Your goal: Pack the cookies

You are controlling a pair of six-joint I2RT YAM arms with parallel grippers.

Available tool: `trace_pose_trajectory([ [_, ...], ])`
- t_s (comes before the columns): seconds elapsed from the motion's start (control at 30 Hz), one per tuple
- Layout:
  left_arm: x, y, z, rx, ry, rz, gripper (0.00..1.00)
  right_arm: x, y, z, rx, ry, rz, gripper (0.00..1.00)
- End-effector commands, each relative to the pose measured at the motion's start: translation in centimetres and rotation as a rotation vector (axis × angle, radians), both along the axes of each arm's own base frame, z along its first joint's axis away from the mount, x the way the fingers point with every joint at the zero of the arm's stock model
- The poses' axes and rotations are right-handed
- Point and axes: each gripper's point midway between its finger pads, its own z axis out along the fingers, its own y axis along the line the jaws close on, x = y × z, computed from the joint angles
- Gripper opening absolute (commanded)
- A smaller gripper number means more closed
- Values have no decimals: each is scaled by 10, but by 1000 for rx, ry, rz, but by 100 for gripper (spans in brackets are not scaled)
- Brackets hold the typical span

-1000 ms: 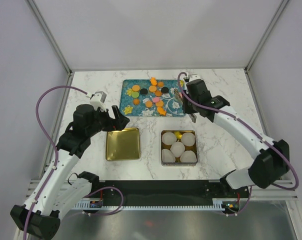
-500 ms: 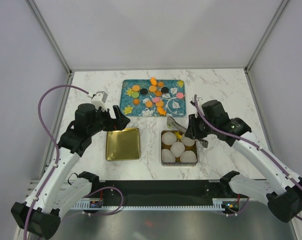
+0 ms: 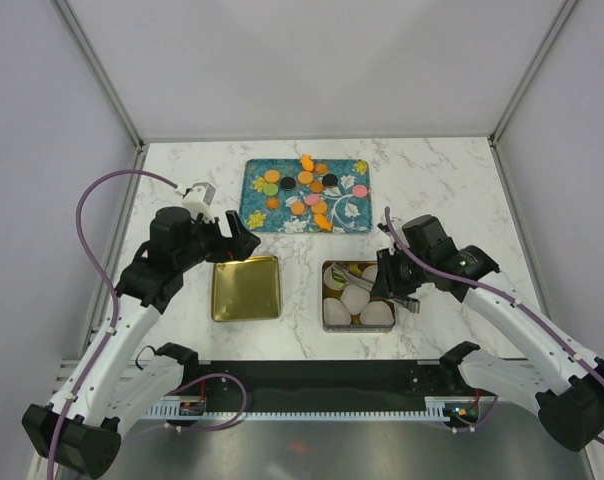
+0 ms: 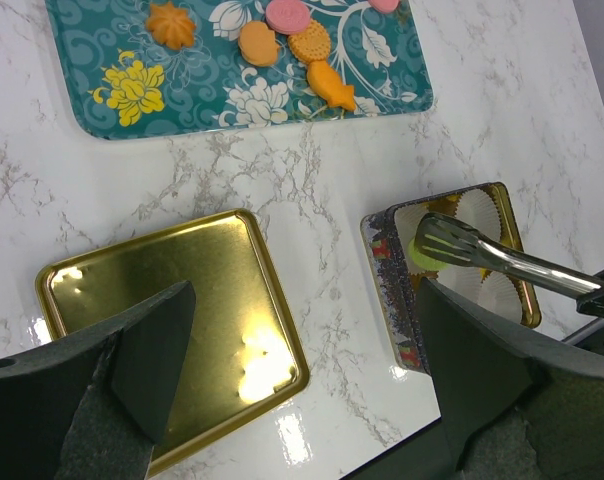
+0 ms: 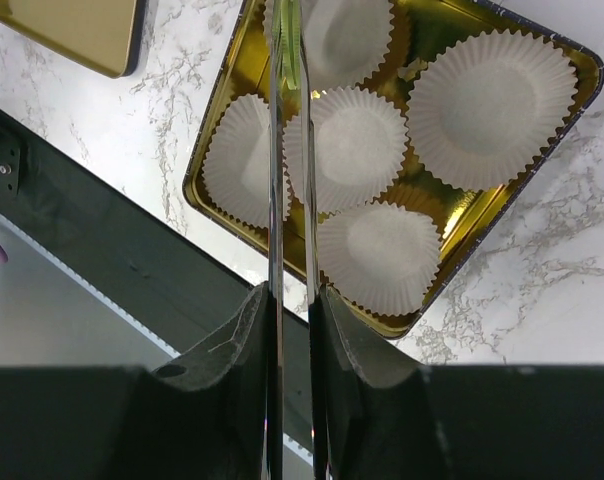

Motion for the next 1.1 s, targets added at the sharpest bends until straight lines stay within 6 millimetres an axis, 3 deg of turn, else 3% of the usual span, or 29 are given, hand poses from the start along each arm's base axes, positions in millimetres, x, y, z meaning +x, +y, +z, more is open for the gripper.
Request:
trace_pose_trajectory([
  [0.0,0,0,0,14,-12,-21,100,3,6,8,40,-40,21,3],
  [0.5,-1,-1,2,11,-16,-24,100,15,11,-9,42,-30,-28,8],
  [1.07,-3,-4,2,5,-13,-46,100,18,0,0,-18,-49,-57,49],
])
